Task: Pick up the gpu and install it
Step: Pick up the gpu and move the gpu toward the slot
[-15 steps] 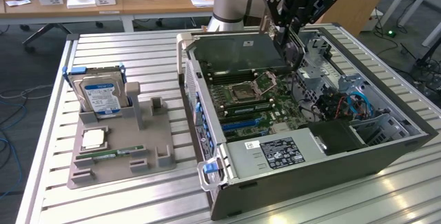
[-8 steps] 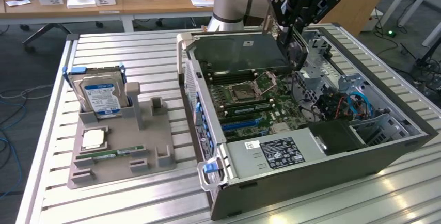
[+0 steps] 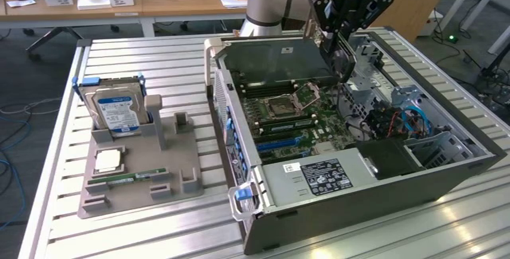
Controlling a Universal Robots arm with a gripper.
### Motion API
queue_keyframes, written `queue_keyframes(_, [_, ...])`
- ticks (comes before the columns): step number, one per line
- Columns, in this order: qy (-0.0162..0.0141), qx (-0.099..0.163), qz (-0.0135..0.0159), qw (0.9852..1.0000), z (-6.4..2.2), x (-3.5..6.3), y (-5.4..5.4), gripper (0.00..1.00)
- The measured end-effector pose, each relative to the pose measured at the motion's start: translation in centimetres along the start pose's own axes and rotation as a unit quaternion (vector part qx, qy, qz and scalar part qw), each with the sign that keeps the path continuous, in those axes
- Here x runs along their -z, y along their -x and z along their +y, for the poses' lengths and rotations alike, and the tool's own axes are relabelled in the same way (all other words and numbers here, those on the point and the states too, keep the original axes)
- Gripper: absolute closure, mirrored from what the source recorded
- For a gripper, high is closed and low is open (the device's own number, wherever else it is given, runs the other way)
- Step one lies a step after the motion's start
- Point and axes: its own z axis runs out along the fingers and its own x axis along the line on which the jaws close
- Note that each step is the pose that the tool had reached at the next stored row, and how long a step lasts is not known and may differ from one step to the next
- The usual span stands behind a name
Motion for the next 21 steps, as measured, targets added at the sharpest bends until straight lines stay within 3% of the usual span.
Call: queue_keyframes(21, [0.0, 0.0, 0.0, 1.0, -0.04, -0.79, -0.03, 0.73])
